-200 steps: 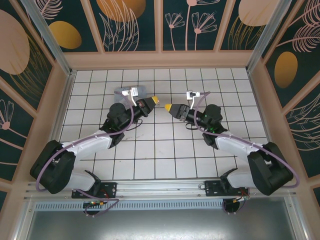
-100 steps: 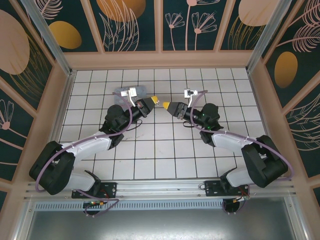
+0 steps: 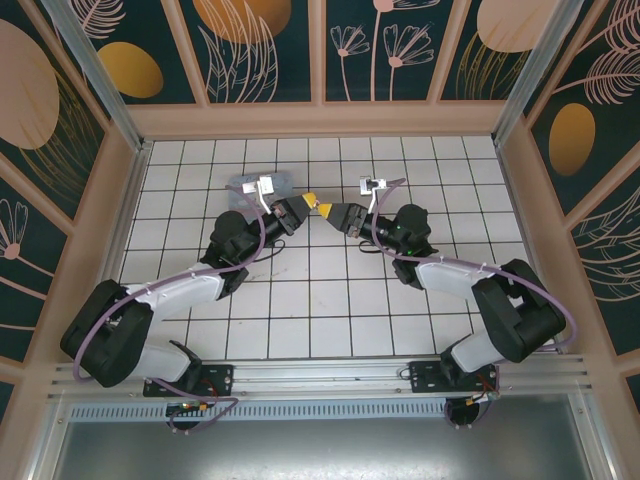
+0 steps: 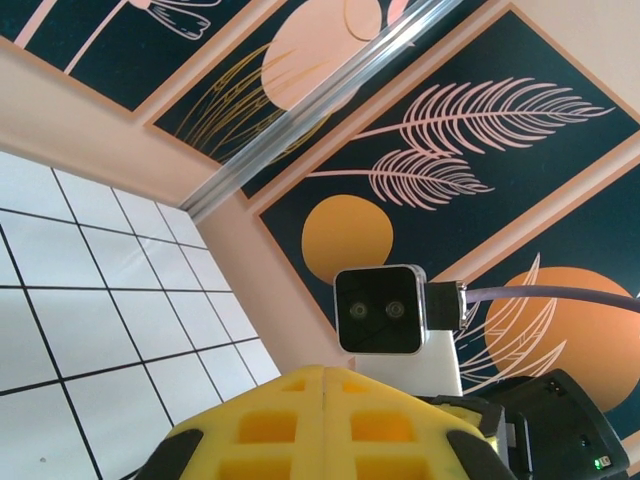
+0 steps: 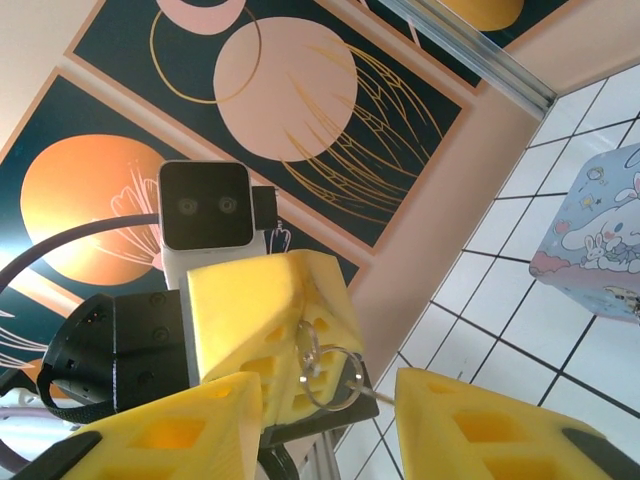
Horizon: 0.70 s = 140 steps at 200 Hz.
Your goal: Unlock a padlock with a key
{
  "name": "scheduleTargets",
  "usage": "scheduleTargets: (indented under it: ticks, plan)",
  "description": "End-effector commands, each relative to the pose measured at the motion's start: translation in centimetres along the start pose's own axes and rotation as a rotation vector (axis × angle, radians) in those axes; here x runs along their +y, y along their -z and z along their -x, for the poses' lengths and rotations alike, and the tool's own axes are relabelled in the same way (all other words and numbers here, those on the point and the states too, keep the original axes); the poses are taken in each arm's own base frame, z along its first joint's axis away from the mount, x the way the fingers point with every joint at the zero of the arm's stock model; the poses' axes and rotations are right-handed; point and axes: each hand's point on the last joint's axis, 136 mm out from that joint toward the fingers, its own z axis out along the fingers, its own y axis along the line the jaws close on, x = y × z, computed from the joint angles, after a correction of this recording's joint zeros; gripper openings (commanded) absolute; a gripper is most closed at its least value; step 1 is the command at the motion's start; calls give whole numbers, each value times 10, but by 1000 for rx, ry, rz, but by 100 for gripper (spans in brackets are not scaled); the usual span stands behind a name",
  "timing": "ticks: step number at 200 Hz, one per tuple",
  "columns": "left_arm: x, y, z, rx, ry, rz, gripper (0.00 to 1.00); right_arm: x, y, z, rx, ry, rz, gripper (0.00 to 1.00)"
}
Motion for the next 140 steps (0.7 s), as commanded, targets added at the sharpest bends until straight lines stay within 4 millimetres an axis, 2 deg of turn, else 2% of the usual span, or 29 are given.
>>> scheduleTargets:
  ticks: [1, 140]
  plan:
    - [-6, 1, 0, -3, -3, -41, 0, 23, -6, 13, -32, 56, 74, 39]
    - [-1, -2, -5, 6, 23, -44, 0, 17, -12, 13, -23, 32, 75, 26]
